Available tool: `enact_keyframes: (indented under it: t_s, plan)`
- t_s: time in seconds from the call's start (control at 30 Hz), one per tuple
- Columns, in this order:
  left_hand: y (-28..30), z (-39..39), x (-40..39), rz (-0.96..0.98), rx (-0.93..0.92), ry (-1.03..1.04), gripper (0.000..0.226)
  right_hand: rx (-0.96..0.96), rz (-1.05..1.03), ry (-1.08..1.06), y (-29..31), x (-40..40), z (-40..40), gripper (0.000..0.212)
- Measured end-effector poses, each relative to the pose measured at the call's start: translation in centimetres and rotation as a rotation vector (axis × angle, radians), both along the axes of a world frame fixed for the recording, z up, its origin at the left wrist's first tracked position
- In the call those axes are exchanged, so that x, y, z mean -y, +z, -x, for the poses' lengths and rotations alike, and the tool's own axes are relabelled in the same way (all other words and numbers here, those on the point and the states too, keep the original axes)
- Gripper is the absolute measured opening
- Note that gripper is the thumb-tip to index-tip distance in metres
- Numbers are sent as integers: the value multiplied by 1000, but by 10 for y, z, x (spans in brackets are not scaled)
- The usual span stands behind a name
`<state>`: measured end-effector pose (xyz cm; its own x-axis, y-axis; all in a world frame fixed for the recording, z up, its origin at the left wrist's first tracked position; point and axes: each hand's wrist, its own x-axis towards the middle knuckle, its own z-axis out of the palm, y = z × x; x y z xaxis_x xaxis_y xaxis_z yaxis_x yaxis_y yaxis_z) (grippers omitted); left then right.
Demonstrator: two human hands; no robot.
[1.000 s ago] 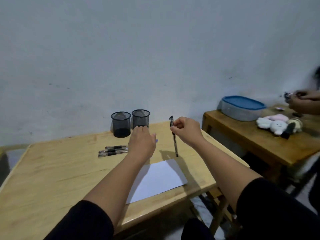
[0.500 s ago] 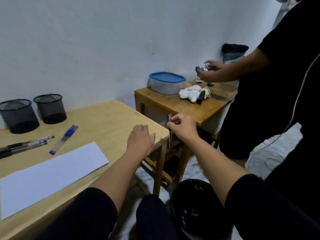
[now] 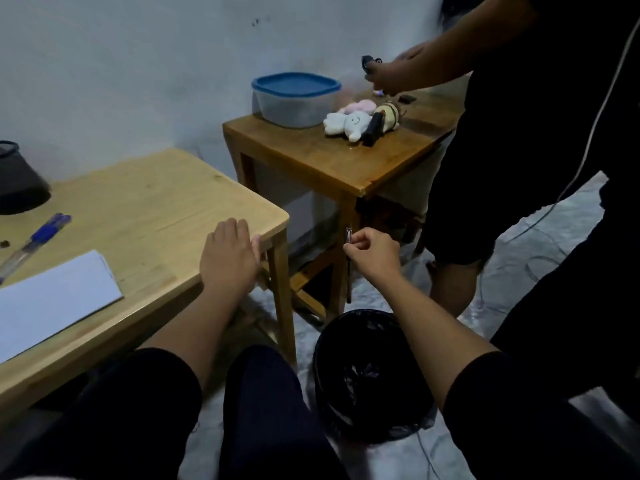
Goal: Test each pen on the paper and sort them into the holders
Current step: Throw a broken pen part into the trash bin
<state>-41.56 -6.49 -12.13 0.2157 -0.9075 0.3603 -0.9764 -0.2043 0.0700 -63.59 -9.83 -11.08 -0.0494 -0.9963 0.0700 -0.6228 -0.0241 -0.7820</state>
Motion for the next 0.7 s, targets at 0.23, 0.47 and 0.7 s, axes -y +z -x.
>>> enact_keyframes:
  t_s: [0.23, 0.47, 0.7]
  plan:
    - [1, 4, -2, -9, 17, 10, 41, -164, -125, 52, -27, 2, 31, 30]
    - [3, 1, -1, -45, -20, 6, 44, -660, -85, 308, -10, -1, 10, 48]
    - [41, -8, 3, -170, -41, 2, 42, -737, 139, 360, 52, 5, -51, 47]
